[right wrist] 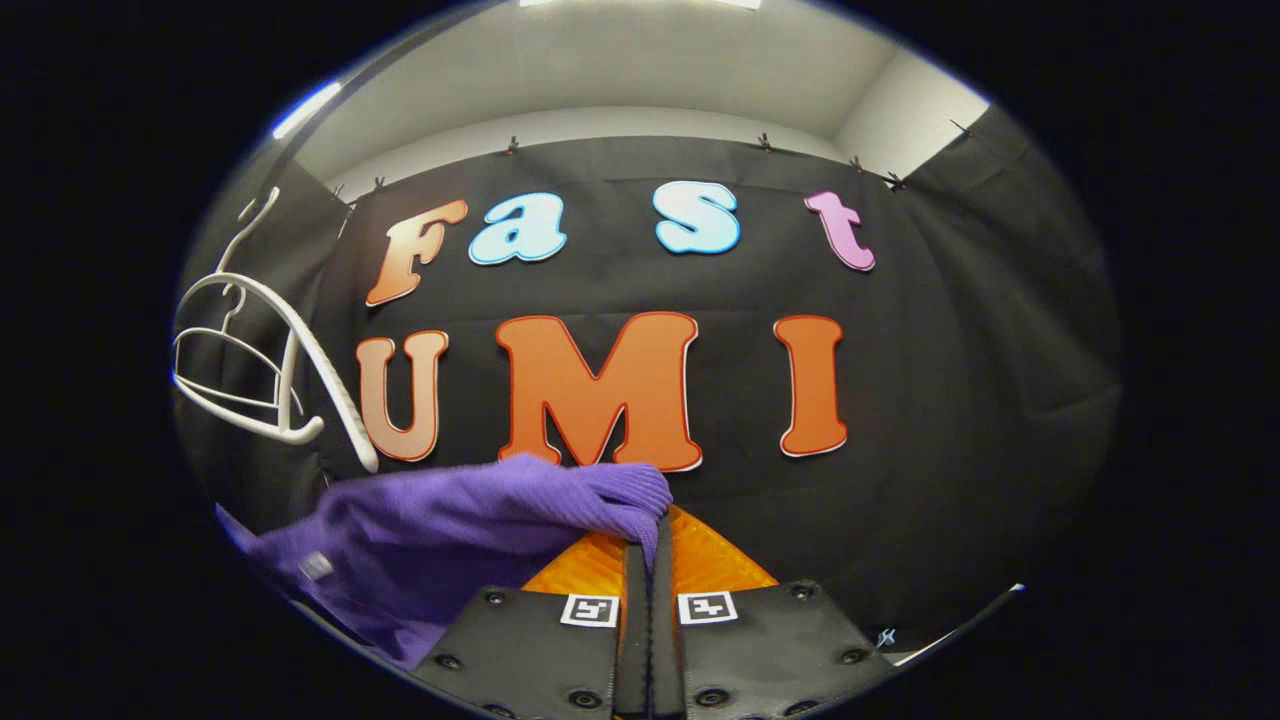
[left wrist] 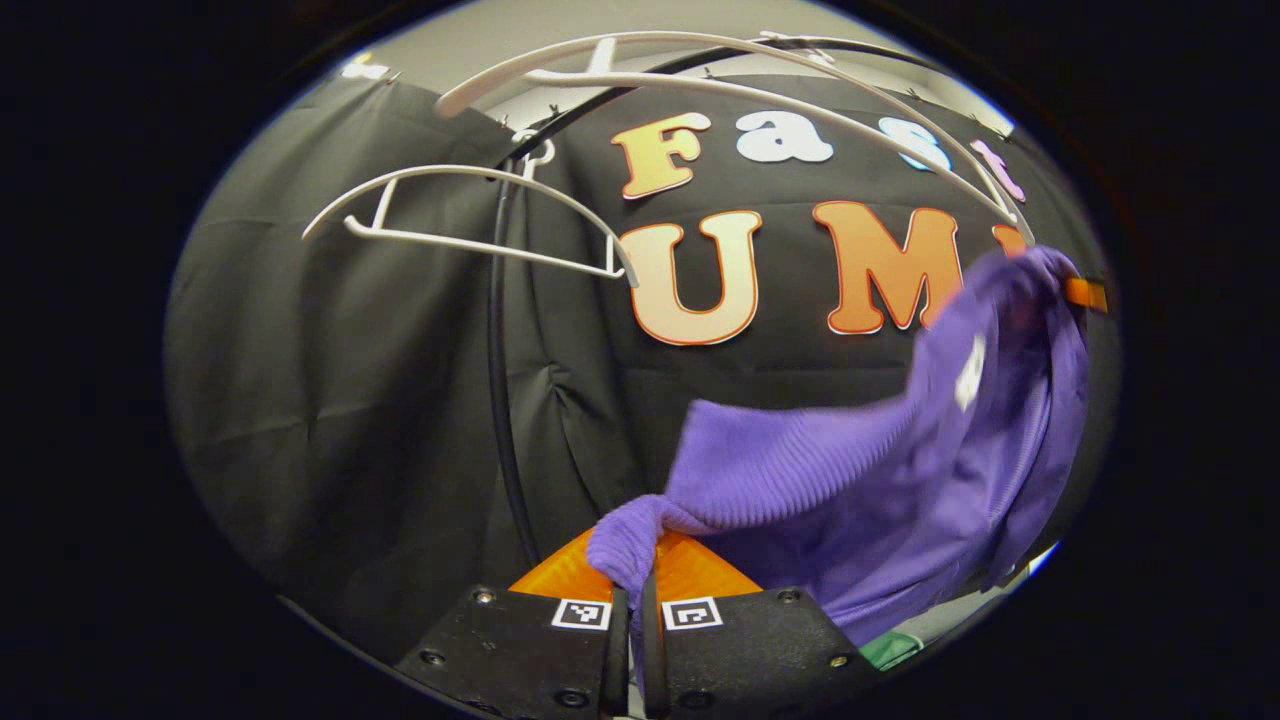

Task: Grasp the clothes on the hanger with both hands and then place them into the laundry hamper below.

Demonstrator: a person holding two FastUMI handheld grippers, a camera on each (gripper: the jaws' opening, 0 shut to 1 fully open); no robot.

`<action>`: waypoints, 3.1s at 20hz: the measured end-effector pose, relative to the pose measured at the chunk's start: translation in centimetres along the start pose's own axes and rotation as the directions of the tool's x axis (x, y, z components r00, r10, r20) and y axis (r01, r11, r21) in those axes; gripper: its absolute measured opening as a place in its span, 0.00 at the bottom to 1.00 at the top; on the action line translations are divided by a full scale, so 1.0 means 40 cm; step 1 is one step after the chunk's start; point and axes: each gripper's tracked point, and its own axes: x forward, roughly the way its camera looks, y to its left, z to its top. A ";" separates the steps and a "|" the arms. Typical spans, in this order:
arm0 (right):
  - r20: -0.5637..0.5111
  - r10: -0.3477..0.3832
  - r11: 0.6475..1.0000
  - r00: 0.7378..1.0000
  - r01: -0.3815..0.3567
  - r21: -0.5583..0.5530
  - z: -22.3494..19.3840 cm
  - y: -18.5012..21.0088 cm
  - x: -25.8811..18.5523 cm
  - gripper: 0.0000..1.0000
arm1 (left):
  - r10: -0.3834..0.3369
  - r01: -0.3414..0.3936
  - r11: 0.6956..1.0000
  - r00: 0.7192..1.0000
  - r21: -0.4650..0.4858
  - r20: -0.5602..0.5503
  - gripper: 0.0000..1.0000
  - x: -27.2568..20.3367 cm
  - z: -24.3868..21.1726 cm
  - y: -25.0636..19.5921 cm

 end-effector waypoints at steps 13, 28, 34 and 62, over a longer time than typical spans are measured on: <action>-0.100 0.192 0.981 0.976 -0.194 -0.009 -0.069 0.070 -0.271 0.09 | -0.103 0.103 0.992 0.995 -0.072 0.011 0.06 -0.100 0.036 -0.061; -0.546 0.278 0.960 0.790 -0.212 0.182 -0.583 0.254 -0.508 0.09 | -0.562 0.418 0.821 0.714 -0.389 -0.417 0.07 -0.277 -0.318 -0.573; -0.777 0.181 0.978 0.603 -0.027 0.207 -0.802 0.170 -0.564 0.09 | -0.514 0.377 0.857 0.582 -0.351 -0.630 0.06 -0.322 -0.522 -0.585; -0.898 0.160 0.984 0.411 0.007 0.179 -0.934 0.172 -0.666 0.98 | -0.475 0.293 0.880 0.515 -0.373 -0.714 0.94 -0.361 -0.618 -0.525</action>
